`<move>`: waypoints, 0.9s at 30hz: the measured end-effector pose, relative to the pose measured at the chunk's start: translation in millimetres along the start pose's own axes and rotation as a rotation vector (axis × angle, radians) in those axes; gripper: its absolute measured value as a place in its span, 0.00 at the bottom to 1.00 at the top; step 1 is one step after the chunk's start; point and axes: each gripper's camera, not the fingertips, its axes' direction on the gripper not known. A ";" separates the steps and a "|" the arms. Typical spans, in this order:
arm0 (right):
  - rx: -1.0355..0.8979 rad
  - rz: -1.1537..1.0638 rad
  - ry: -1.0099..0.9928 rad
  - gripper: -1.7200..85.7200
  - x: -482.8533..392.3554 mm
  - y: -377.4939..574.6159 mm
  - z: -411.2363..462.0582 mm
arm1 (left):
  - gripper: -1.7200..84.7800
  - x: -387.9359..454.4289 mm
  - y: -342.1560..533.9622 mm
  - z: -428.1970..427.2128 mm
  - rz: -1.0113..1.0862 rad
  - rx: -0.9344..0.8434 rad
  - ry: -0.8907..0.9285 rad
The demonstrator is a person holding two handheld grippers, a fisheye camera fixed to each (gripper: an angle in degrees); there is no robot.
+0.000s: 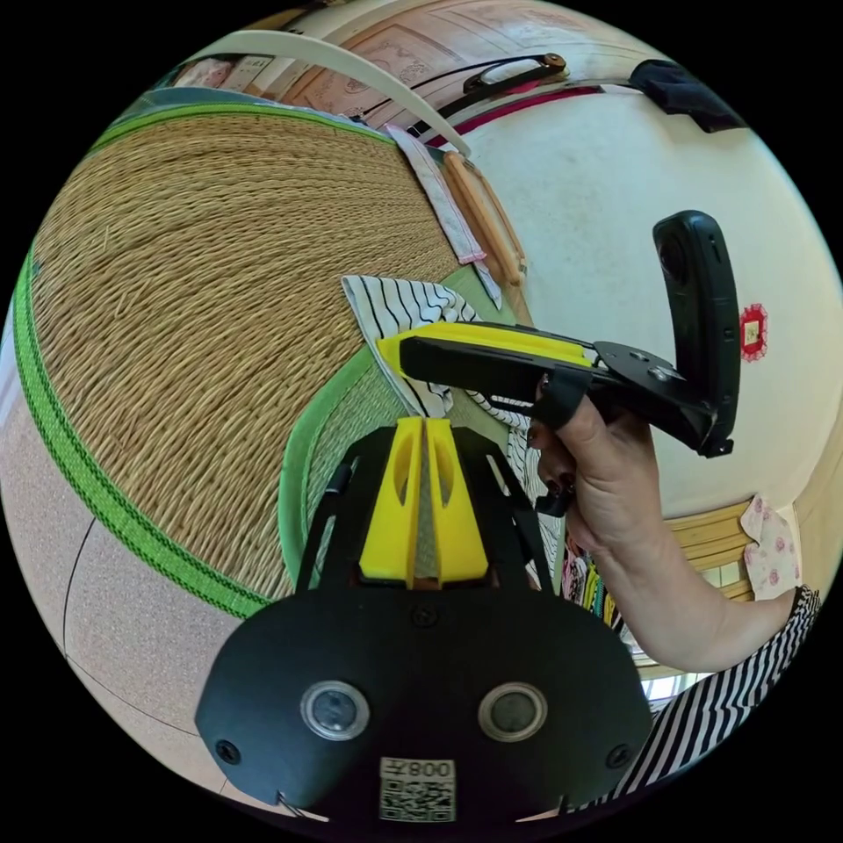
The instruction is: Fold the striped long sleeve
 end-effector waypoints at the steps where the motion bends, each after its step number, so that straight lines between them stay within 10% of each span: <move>1: 0.002 -0.001 -0.007 0.08 -0.3 3.7 1.7 | 0.03 4.4 -2.2 -1.3 0.000 -0.001 -0.002; 14: 0.281 0.192 -0.215 0.03 130.2 100.1 -79.7 | 0.02 157.8 -81.9 -32.7 0.245 0.101 0.073; 27: 0.773 0.472 -0.271 0.03 304.1 415.6 -182.0 | 0.02 540.7 -164.0 31.3 0.790 0.019 0.267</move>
